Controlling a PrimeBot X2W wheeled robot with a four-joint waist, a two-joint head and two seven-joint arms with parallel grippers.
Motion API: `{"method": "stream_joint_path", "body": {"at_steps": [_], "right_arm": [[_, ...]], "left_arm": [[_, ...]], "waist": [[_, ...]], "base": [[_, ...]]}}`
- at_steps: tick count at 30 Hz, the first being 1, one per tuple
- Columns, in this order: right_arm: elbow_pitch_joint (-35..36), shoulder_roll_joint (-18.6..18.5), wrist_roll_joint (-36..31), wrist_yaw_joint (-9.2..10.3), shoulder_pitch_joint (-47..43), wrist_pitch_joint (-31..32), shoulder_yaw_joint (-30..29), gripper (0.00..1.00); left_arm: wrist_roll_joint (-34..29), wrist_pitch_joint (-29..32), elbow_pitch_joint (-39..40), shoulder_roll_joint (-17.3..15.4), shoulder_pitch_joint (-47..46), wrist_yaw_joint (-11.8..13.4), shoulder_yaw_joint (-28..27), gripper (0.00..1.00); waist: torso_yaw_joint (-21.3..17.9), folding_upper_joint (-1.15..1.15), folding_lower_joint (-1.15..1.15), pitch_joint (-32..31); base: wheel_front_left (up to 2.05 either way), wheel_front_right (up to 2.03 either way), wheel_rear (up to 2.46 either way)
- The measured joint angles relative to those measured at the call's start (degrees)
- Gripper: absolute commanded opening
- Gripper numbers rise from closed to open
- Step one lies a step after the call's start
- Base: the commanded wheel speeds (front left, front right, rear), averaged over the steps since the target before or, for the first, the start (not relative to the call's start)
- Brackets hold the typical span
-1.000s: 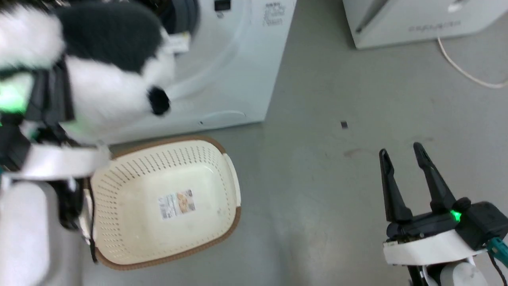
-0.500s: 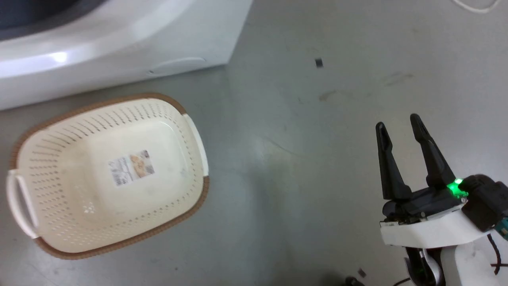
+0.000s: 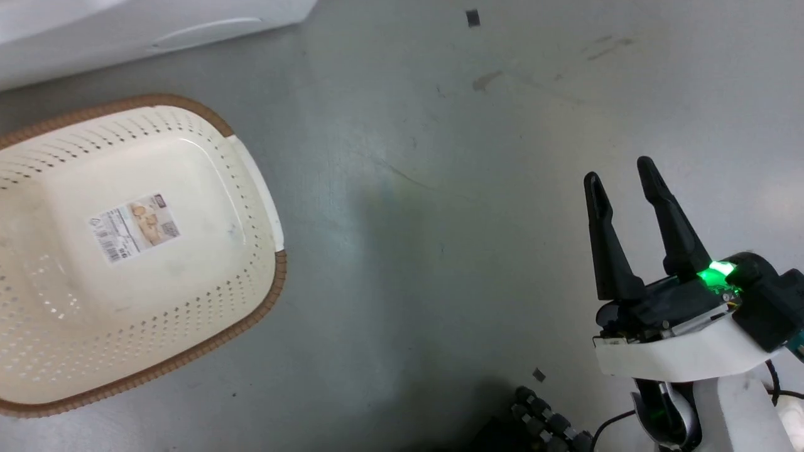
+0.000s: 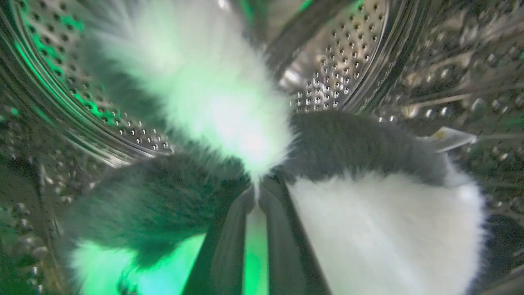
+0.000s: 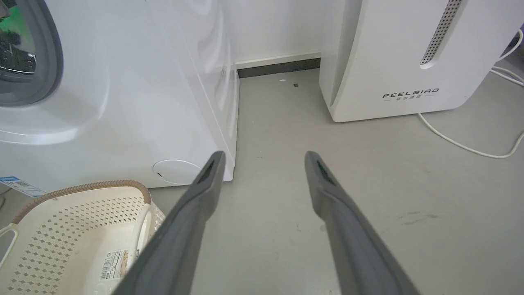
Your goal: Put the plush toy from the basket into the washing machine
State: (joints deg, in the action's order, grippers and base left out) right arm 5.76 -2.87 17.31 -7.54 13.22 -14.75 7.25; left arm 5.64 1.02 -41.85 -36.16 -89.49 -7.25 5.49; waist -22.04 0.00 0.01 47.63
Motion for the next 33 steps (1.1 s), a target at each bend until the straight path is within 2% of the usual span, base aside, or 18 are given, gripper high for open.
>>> {"method": "stream_joint_path", "body": {"at_steps": [4, 9, 16, 17, 18, 26, 33], "right_arm": [[0.07, 0.00, 0.35, 0.00, 0.32, 0.00, 0.26, 1.00], [0.08, 0.00, 0.56, 0.00, 0.41, 0.00, 0.42, 1.00], [-0.04, 0.00, 0.82, 0.00, 1.22, 0.00, 0.33, 1.00], [-0.08, 0.00, 0.79, 0.00, 1.24, 0.00, 0.23, 1.00], [-0.12, 0.00, 0.63, 0.00, 1.26, 0.00, 0.03, 1.00], [-0.94, 0.00, -2.19, 0.00, 1.43, 0.00, -2.00, 1.00], [-2.04, 0.00, -5.56, 0.00, 0.76, 0.01, -4.79, 1.00]], "left_arm": [[1.29, 6.05, -5.77, 0.02, -2.71, 0.00, 5.24, 0.00], [5.58, 11.39, -9.37, -0.85, -4.48, 0.01, 11.52, 0.00], [12.16, 11.40, -10.45, -2.41, -4.47, -0.01, 16.70, 0.00], [12.72, 10.82, -10.66, -2.55, -4.40, -0.02, 17.17, 0.72], [13.26, 10.09, -11.00, -2.61, -4.33, -0.07, 17.47, 1.00], [17.04, 2.23, -15.00, -1.83, 1.12, -0.07, 19.06, 1.00], [20.47, -9.13, -17.70, 2.37, 10.07, -0.07, 19.08, 1.00]], "waist": [[-0.51, 0.00, 0.00, 1.48], [-0.40, 0.00, -0.01, 2.13], [0.25, 0.00, -0.01, 1.67], [0.41, 0.00, -0.01, 1.45], [0.58, 0.00, -0.01, 1.19], [2.56, 0.00, -0.01, -3.11], [5.07, 0.00, -0.01, -10.21]], "base": [[0.00, 0.00, 0.00], [0.00, 0.00, 0.00], [0.00, 0.00, 0.00], [0.00, 0.00, 0.00], [0.00, 0.00, 0.00], [0.00, 0.00, 0.00], [0.00, 0.00, 0.00]]}}
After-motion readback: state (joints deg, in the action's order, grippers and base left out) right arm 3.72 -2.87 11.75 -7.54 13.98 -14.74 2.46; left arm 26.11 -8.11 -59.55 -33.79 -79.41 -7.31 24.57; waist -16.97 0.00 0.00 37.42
